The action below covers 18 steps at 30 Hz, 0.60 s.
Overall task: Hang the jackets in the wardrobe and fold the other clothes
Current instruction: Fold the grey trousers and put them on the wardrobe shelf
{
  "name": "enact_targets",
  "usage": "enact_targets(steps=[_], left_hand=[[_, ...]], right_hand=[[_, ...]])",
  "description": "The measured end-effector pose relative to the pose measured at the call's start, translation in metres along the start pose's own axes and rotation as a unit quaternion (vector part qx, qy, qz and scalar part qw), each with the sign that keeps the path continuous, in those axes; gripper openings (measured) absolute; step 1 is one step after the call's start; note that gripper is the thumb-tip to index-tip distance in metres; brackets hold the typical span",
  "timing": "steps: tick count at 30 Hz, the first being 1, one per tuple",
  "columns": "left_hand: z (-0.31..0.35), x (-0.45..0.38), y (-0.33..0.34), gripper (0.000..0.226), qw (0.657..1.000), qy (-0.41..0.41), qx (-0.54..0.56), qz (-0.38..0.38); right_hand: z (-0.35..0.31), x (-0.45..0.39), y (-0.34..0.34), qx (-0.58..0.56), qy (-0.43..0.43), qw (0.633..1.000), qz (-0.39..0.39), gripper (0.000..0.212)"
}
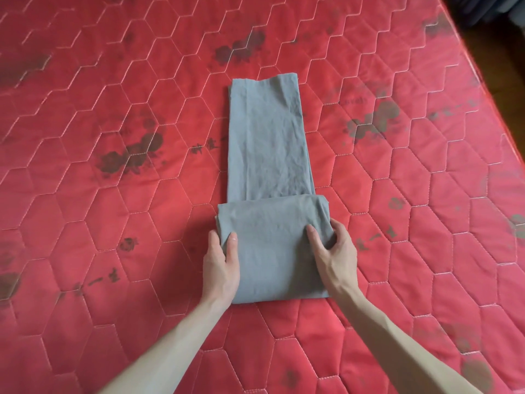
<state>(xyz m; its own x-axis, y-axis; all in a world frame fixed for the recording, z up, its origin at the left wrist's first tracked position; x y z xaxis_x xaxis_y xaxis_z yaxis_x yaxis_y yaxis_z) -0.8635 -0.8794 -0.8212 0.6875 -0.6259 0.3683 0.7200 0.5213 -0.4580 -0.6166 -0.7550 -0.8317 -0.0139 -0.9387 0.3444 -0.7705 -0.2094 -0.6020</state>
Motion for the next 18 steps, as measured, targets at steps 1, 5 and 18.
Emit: enact_targets(steps=[1, 5, 18], left_hand=[[-0.001, 0.0, 0.0, 0.027, 1.0, -0.001, -0.002, -0.006], [-0.02, -0.005, 0.0, 0.023, 0.998, -0.027, -0.04, -0.033], [0.001, 0.041, 0.012, 0.075, 0.833, 0.33, -0.444, -0.026]], right_hand=[[-0.002, 0.001, -0.002, 0.011, -0.01, 1.0, 0.01, 0.051], [0.002, 0.015, -0.005, 0.074, -0.022, 0.996, 0.046, 0.048], [0.009, 0.052, 0.038, 0.342, -0.367, 0.863, -0.07, 0.081]])
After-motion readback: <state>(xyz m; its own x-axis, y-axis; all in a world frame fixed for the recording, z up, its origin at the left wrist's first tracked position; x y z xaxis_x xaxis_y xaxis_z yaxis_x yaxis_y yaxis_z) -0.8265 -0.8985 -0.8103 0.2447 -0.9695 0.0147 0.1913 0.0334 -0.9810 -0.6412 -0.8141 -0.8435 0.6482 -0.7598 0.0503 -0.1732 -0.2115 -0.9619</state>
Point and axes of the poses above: each hand's wrist, its own x-axis away from the middle knuckle, its own y-axis out of the palm, z = x × y, the point moved 8 cm from there along -x, towards the middle knuckle, and after that the axes turned 2 degrees about x, right-handed, at the moved point
